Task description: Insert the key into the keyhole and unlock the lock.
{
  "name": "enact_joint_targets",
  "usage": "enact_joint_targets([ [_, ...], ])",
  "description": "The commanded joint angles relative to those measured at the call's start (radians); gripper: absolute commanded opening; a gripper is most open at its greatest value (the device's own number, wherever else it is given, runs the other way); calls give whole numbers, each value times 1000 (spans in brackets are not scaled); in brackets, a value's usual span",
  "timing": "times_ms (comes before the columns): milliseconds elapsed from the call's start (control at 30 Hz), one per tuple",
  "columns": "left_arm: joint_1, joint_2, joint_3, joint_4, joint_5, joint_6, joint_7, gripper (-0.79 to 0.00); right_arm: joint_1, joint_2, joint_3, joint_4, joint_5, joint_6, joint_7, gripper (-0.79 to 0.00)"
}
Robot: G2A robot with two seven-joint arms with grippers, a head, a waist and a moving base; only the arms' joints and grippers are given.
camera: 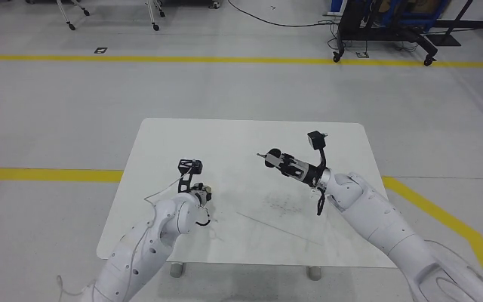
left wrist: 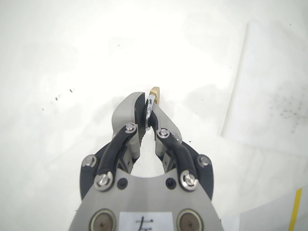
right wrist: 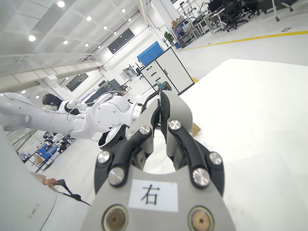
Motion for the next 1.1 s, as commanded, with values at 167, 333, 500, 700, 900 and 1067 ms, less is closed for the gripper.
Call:
enact_joint_targets([
  [167, -9, -8, 0, 12, 12, -20, 0, -785, 0, 0, 0, 0, 0, 0, 0, -785],
  [333, 29, -8, -54, -15, -105, -214, 190, -785, 0, 0, 0, 0, 0, 0, 0, -785],
  [500, 101, 9, -185, 33, -350, -626, 418, -785, 0, 0, 0, 0, 0, 0, 0, -785],
  [700, 98, 17, -248, 149, -551, -1066, 486, -785, 0, 0, 0, 0, 0, 0, 0, -785],
  [900, 57, 15, -215, 279, -715, -1377, 468, -785, 0, 0, 0, 0, 0, 0, 0, -785],
  [1067, -36, 7, -139, 402, -924, -1426, 324, -785, -2, -3, 3, -14, -2, 38, -6, -785],
])
